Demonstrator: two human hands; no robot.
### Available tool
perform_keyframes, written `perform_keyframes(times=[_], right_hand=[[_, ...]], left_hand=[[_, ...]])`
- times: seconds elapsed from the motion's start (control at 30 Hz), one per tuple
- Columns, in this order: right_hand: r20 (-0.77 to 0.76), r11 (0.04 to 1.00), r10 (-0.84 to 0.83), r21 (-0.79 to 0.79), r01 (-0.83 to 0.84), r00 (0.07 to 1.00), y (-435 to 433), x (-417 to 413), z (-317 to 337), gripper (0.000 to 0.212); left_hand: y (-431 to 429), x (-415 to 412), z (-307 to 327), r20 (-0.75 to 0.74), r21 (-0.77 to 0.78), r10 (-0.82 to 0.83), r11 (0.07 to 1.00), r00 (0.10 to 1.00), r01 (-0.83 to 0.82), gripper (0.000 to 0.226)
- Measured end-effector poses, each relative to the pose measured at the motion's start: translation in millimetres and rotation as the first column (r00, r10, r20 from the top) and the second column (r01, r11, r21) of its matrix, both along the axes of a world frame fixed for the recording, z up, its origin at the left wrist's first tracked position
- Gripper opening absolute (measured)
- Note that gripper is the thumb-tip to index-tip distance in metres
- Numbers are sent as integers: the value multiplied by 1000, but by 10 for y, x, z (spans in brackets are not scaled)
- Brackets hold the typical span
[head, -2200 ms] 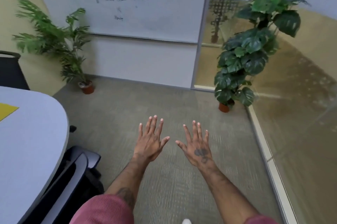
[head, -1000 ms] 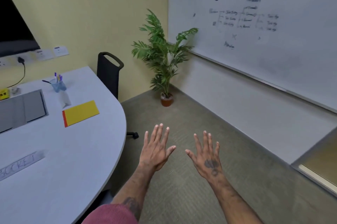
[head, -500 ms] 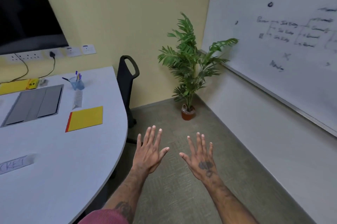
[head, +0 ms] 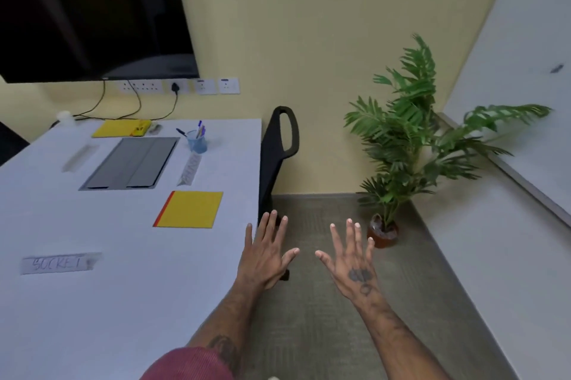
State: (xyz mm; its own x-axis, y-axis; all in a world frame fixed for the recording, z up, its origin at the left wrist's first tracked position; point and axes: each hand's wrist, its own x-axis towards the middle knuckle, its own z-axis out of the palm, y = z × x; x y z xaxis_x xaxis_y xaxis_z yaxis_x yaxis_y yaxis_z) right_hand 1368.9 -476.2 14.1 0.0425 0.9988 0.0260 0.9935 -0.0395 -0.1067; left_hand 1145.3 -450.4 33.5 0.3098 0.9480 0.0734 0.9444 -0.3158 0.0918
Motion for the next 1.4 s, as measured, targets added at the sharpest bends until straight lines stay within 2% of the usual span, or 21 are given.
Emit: perform_keyframes(times=[0.27, 0.4, 0.7, 0.9, 0.97, 1.0, 1.07, 1.1, 1.17, 1.2, 1.37, 1.4], right_hand=[[-47, 988, 154, 10, -154, 987, 1616, -384, 180, 84], [-15, 974, 222, 55, -220, 975, 2179, -532, 366, 82], [34, 888, 445, 115, -446, 895, 3715, -718, 528, 82], [67, 774, 617, 123, -621, 784, 4576, -807, 678, 86], [53, 721, 681, 130, -681, 730, 4915, -857, 722, 86], [64, 717, 681, 145, -682, 730, 4947, -864, 755, 86], [38, 674, 729, 132, -726, 684, 5152, -1010, 748, 85], [50, 670, 731, 141, -729, 681, 5168, -999, 751, 85], [46, 615, 780, 130, -778, 624, 5285, -1243, 684, 86], [58, 611, 781, 138, -779, 622, 5291, -1257, 691, 86], [-2, 484, 875, 56, -873, 484, 5245, -1947, 440, 86], [7, 472, 881, 63, -879, 473, 5225, -1968, 433, 86]], left_hand=[[1357, -293, 189, -5, 2, 146, 989, 989, -146, 78], [1752, -434, 254, -30, 59, 202, 978, 979, -200, 79], [2664, -524, 71, 5, 25, 420, 907, 907, -420, 78], [3152, -378, 120, 45, 42, 601, 797, 798, -603, 79], [3313, -303, 172, 62, 22, 683, 728, 728, -685, 79], [3344, -300, 206, 66, 36, 676, 733, 734, -679, 79], [3383, -284, 235, 49, 16, 723, 689, 689, -724, 77], [3410, -266, 238, 54, 25, 716, 695, 696, -718, 77], [3392, -345, 213, 56, 7, 783, 621, 620, -784, 78], [3409, -349, 219, 56, 12, 781, 622, 622, -783, 78], [3201, -682, -21, 20, -44, 878, 479, 478, -877, 78], [3190, -697, -41, 20, -32, 878, 479, 479, -877, 78]])
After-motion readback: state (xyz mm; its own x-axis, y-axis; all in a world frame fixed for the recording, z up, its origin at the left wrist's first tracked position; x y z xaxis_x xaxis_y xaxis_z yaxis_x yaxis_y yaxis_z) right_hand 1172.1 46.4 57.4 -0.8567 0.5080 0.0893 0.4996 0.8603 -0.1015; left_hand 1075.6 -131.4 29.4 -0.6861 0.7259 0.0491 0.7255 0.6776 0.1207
